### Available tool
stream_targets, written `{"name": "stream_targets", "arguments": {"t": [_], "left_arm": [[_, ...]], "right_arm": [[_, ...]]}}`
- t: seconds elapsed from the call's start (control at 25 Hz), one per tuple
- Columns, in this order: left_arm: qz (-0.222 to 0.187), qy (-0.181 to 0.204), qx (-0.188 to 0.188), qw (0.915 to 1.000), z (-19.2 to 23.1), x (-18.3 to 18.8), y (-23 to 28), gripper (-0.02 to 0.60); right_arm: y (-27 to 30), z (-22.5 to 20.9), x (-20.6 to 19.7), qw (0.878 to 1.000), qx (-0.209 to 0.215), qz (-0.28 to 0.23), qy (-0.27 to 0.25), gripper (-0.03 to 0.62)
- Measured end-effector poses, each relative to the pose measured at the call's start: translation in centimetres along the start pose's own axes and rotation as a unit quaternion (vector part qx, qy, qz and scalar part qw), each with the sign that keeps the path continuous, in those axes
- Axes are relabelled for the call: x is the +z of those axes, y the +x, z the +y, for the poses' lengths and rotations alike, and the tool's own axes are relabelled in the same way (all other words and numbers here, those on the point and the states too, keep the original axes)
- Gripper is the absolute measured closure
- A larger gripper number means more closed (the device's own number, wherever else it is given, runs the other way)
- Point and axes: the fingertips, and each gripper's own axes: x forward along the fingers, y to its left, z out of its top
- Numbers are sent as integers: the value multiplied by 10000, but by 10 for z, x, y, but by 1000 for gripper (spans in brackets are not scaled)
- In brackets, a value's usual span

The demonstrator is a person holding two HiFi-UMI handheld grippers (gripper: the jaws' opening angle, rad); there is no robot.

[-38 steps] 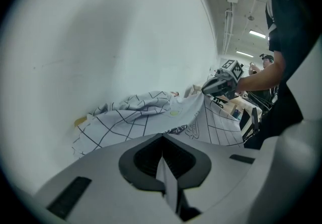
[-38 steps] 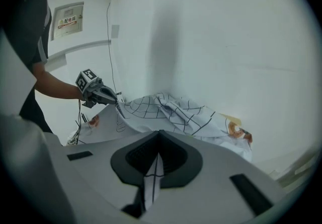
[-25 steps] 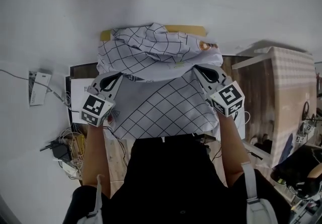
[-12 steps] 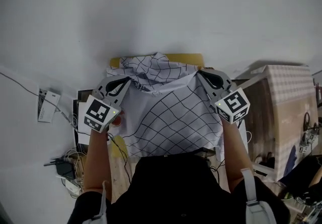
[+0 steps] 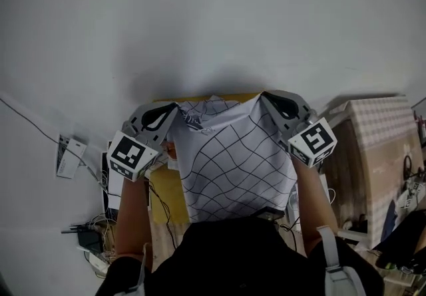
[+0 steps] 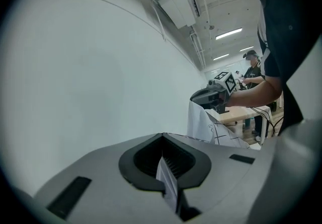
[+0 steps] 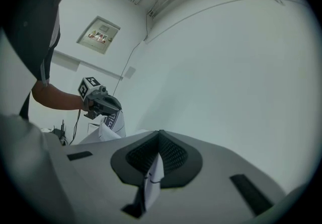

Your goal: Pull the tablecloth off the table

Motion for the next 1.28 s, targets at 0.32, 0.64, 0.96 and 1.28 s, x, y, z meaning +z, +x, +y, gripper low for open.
{"name": "stream_targets", "arguments": {"t": [0.32,0.64,0.96,1.28], "left_arm": [[-534,516,198,9970,26,67,-16,571],[-602,644,204,9959,32,76,-24,571],[-668,485,310,9961,37,79,-25,571],[-850,446,467,9943,44,90,-39,571]], "right_arm": [[5,-10,66,9980,-56,-524,-350,576],[9,-3,78,9976,-52,-556,-412,576],[5,-7,80,9971,-129,-680,-314,576],[1,-4,102,9950,-169,-848,-495,576]]}}
